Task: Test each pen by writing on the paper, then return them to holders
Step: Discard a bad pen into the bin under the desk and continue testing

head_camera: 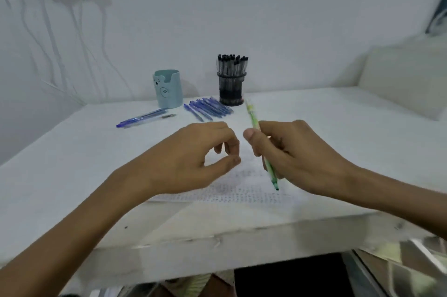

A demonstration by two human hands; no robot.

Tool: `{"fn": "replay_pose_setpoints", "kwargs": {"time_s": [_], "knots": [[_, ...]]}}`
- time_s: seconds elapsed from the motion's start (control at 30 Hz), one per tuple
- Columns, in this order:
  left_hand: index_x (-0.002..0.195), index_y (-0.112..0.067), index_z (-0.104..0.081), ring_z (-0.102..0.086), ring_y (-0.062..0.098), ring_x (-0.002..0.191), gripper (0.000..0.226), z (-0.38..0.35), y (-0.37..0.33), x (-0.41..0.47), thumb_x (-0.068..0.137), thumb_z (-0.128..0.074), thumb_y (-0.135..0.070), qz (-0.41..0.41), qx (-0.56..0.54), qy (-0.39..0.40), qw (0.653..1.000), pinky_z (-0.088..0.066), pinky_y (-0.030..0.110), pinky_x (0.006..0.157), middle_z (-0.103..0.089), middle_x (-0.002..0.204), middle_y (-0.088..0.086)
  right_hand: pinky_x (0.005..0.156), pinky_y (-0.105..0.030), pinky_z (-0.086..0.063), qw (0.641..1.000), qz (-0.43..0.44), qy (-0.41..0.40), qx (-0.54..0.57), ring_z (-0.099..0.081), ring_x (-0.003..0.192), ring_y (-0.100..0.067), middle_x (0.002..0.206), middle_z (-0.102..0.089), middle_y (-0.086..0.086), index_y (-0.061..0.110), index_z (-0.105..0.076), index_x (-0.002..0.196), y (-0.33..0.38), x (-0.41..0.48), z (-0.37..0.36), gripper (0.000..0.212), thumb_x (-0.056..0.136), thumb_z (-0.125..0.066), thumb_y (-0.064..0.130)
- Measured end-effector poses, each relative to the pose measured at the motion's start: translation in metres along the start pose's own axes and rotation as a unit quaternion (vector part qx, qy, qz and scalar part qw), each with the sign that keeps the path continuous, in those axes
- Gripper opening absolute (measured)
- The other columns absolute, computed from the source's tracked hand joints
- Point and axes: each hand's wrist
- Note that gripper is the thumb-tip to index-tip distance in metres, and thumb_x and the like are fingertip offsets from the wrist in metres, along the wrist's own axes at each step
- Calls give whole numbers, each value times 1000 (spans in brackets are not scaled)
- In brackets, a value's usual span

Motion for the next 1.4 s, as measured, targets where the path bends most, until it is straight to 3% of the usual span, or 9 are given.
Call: {"fn": "replay_pose_setpoints", "kwargs": {"time_s": [0.17, 0.4, 0.53, 0.63, 0.8, 1.03, 1.17, 1.27, 1.4], "knots": [[108, -34, -63, -60, 7, 101, 20, -55, -86, 32, 99, -53, -50, -111, -63, 7, 992, -51, 35, 85, -61, 103, -19, 46, -29, -41, 995, -31, -89, -25, -47, 43, -17, 52, -53, -10, 33, -52, 62, -5, -104, 56, 43, 104, -48, 43], [118, -31, -66, -57, 1, 102, 35, -173, -201, 87, 97, -51, -53, -226, -154, 129, 953, -50, 32, 87, -62, 113, -18, 46, -16, -31, 963, -169, -207, -36, -44, 43, -7, 51, -49, 13, 37, -54, 65, -18, -252, 104, 40, 105, -51, 38], [118, -27, -66, -60, 8, 103, 42, -262, -242, 105, 96, -47, -57, -254, -189, 228, 921, -53, 37, 87, -64, 114, -12, 45, -19, -32, 921, -277, -268, -60, -46, 45, -12, 51, -49, 5, 19, -58, 67, -51, -324, 98, 42, 104, -53, 38], [112, -27, -65, -60, 7, 97, 23, -336, -268, 100, 100, -58, -45, -250, -206, 312, 893, -54, 36, 84, -63, 106, -13, 44, -15, -29, 872, -378, -302, -74, -46, 44, -13, 49, -49, 7, 29, -50, 61, -82, -379, 74, 44, 104, -52, 40], [97, -24, -59, -63, 16, 93, 10, -449, -300, 58, 99, -64, -33, -254, -162, 457, 837, -47, 33, 75, -59, 91, -10, 42, -23, -28, 790, -540, -280, -78, -44, 42, -15, 46, -41, 2, 30, -41, 60, -126, -464, 1, 48, 105, -50, 42], [114, -11, -57, -55, 27, 91, 22, -549, -326, -6, 102, -58, -30, -270, -10, 594, 758, -44, 36, 74, -61, 117, 12, 49, -33, -24, 687, -699, -194, -48, -44, 48, -17, 54, -47, -4, 18, -49, 64, -198, -564, -109, 45, 105, -49, 37], [127, -9, -55, -59, 33, 113, 30, -570, -329, -21, 103, -56, -27, -265, 6, 610, 747, -45, 38, 82, -56, 130, 12, 48, -30, -28, 621, -770, -147, -1, -54, 54, -27, 54, -49, -6, 6, -55, 64, -237, -605, -155, 59, 106, -43, 46], [136, -10, -53, -58, 34, 118, 36, -564, -324, -17, 104, -55, -27, -247, -14, 620, 745, -49, 39, 89, -54, 138, 13, 58, -32, -35, 604, -788, -118, 22, -63, 70, -37, 66, -58, -19, 1, -56, 68, -244, -624, -162, 55, 109, -41, 36], [138, -16, -55, -58, 26, 119, 36, -539, -312, -1, 105, -55, -29, -221, -63, 614, 755, -44, 32, 84, -56, 141, 7, 56, -42, -47, 614, -772, -164, 15, -61, 63, -34, 73, -67, -23, -4, -66, 87, -236, -625, -136, 38, 105, -47, 24]]}}
Point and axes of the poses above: each hand's wrist, its own x-axis towards the middle knuckle, its own z-axis out of the back of the hand, y = z × x
